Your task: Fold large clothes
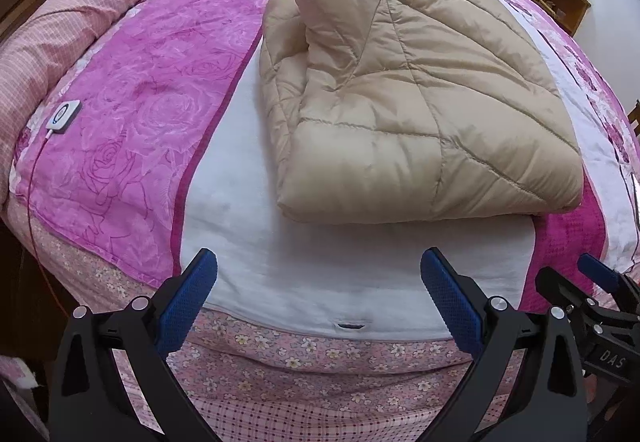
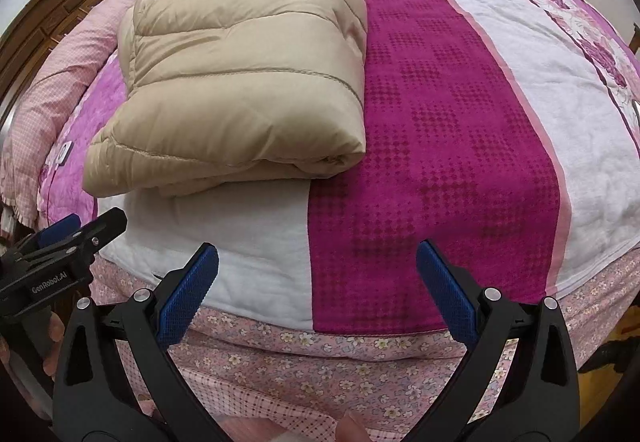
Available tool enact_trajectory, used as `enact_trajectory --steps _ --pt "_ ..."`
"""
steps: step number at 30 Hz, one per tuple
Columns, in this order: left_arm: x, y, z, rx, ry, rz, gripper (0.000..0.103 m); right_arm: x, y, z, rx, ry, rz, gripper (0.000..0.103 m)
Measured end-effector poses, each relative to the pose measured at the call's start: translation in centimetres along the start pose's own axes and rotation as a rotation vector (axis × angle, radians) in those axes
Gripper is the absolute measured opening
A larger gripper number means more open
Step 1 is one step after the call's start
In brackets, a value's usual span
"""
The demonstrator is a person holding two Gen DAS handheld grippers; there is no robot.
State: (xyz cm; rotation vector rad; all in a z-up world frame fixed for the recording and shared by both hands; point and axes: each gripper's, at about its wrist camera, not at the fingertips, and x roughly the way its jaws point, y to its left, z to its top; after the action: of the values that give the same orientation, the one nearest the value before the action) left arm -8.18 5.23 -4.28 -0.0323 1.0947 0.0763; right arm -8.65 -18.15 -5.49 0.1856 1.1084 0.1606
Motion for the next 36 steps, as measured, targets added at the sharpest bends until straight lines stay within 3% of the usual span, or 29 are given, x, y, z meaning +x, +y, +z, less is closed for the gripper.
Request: enact_trajectory --steps 36 --pt "-0.42 -0.74 -0.2 0.039 -0.01 0.009 0.097 -0.01 0.18 -0.02 -0.003 0.001 0.002 0.098"
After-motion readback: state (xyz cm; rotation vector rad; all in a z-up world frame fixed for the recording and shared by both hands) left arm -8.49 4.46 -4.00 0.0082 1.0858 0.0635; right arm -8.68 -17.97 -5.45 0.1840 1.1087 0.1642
